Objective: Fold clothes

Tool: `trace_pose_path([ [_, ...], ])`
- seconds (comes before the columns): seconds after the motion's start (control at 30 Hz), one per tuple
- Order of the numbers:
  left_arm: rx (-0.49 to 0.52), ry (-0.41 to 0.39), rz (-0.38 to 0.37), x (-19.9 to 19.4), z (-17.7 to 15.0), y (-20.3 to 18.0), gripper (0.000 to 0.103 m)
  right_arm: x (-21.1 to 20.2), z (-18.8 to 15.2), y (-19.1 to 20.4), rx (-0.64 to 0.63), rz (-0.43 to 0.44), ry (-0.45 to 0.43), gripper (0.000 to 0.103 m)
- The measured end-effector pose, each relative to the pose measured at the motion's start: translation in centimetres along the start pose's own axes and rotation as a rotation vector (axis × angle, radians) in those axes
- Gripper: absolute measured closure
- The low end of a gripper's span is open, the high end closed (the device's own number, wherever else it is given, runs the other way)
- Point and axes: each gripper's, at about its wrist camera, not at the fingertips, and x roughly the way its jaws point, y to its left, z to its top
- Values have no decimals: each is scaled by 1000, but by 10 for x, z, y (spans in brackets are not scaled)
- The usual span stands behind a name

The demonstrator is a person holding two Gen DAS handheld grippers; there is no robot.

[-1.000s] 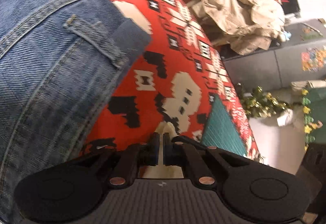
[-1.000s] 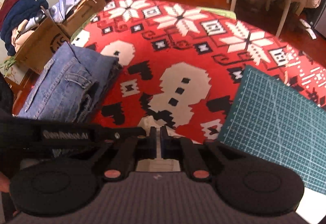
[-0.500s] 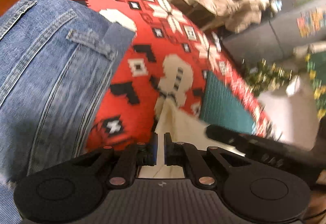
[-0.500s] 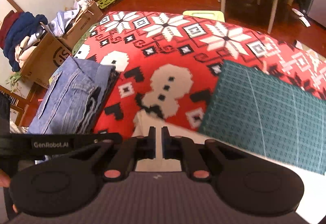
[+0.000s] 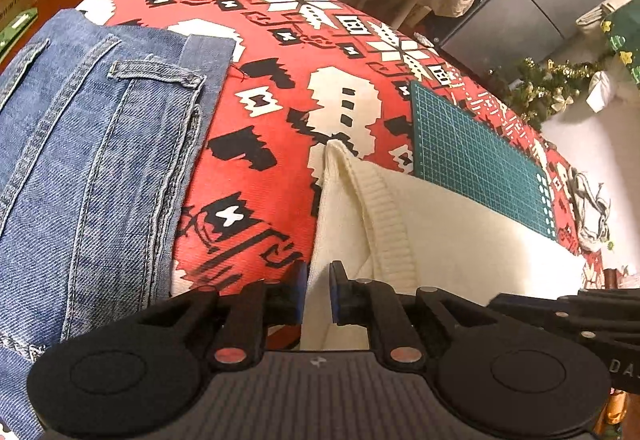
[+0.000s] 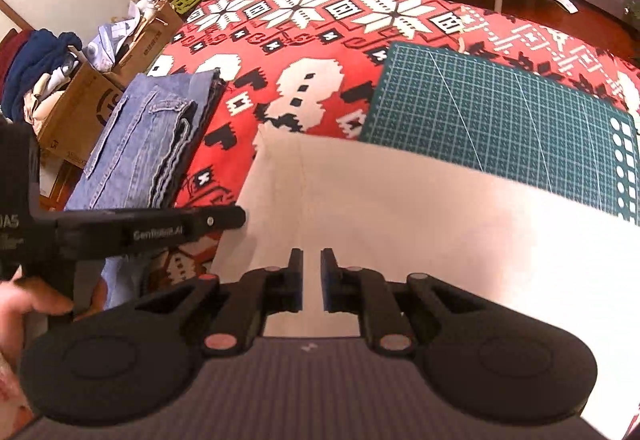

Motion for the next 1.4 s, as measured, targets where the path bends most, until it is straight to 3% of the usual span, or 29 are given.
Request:
trace_pose_path([
  [0.03,12,1,13,0,-1,-2,99,-2,-2,-1,6,-1,-4,92],
  [0.27,68,-34,-9,-24,1,-30,100,-22,-11,-17,59,-15,-46,92],
  [0.53,198,-27,-99,-57,4,-106,101,-66,-19,-52,144,-30,-116,92],
  [0.73,245,25,-151,-42,-7,-168,101,-100,-39,-93,233,-53,-168,92],
  [0.97,195,107,-174,16,-28,-215,101,-119,-74,-146,347,-85,-195,92],
  [1.13,107,198,-189,57,-41,-217,100,-111,-94,-175,404,-76,-185,92],
  [1.4,59,136,-298,13,-33,-194,96,-99,-99,-173,418,-17,-209,91],
])
